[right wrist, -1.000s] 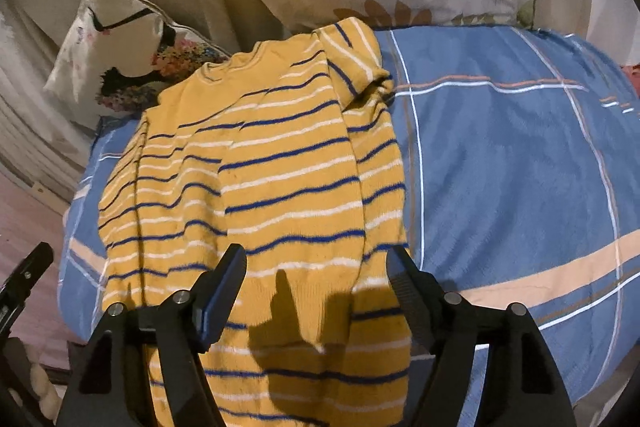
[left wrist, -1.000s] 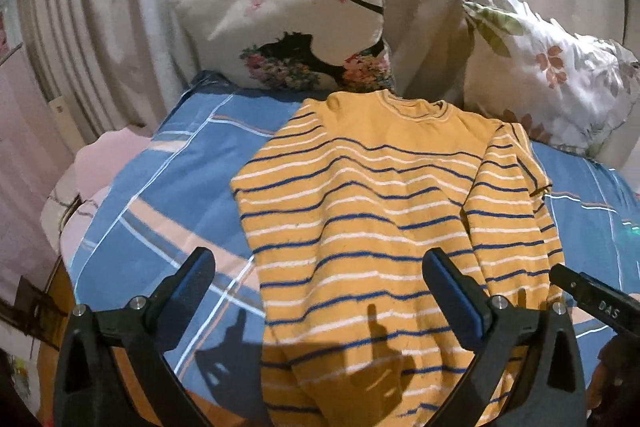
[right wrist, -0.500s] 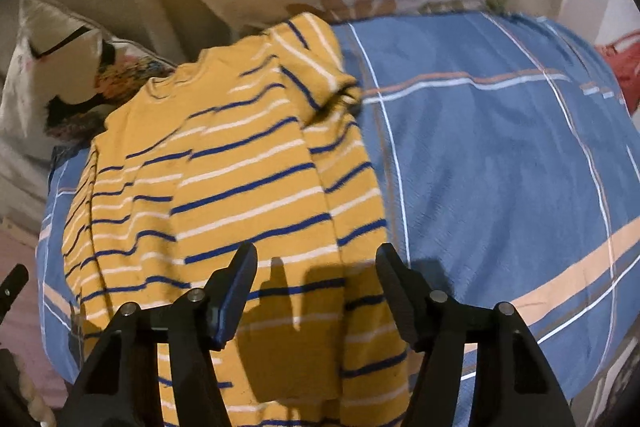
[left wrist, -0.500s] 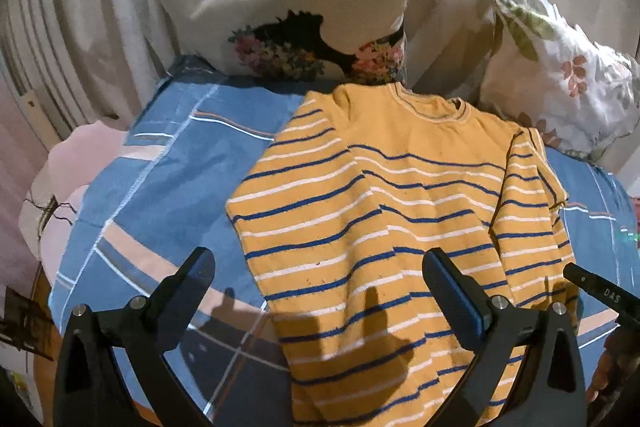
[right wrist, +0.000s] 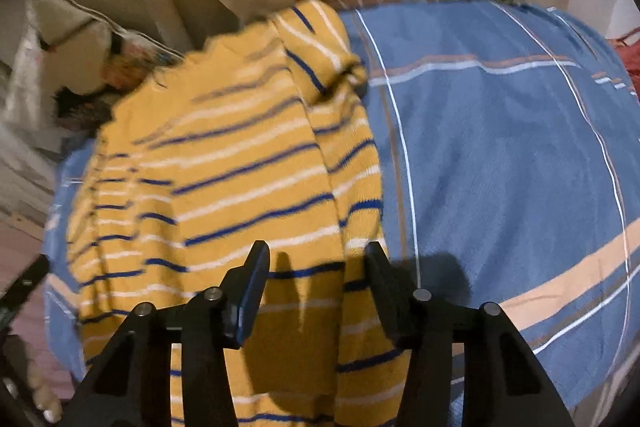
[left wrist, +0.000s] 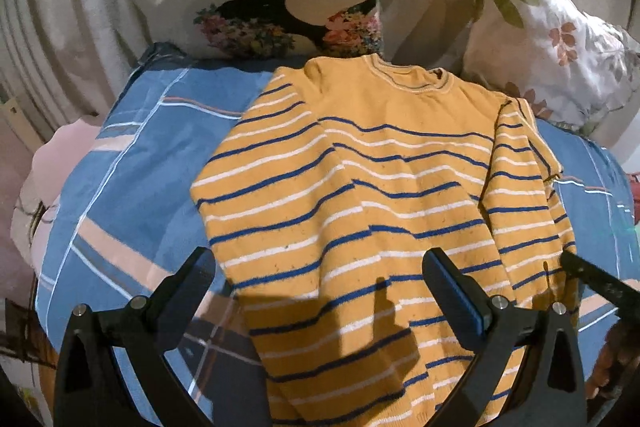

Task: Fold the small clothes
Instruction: 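Move both grippers over the yellow striped sweater lying on the bed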

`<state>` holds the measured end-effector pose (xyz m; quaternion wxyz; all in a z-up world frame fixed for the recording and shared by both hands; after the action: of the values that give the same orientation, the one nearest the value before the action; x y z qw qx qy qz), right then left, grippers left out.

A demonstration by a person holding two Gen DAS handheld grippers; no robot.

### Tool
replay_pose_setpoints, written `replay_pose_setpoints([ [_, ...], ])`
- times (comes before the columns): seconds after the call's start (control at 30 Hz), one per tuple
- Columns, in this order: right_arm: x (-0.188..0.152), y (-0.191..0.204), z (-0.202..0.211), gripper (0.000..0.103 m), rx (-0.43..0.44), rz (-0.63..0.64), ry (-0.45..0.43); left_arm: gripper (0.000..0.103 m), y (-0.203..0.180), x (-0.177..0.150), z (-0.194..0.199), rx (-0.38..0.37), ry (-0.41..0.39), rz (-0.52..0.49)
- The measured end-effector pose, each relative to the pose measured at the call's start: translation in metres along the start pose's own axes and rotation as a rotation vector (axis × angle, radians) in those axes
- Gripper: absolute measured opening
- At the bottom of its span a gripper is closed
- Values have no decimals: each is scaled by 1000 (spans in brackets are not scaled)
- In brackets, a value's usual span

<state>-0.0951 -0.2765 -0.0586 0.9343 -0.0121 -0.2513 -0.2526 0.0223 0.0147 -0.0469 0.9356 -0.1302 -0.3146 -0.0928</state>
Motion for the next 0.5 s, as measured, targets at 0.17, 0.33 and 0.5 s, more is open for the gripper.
replay_pose_setpoints([
  [0.17,10,-5,15,42,73,17,-60,103,-1,-14,12,54,-3,61],
  [0.33,9,3,3,42,95,106,-33,103,-6,-31,23,97,-6,111],
  [0.5,-5,-3,-30,42,101,144,75,103,-11,-44,31,118,-11,148],
])
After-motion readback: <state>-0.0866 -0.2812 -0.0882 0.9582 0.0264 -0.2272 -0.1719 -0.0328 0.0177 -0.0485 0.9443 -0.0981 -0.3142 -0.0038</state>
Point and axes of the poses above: each gripper's, at about its wrist camera, not at the fingertips, and z roughly against the way its jaws point, y to its left, x to its top, the point moved 3 cm from there along -z, roughly the way its jaws point, and after that the axes turned 10 degrees about -x, right-handed, at the moved point
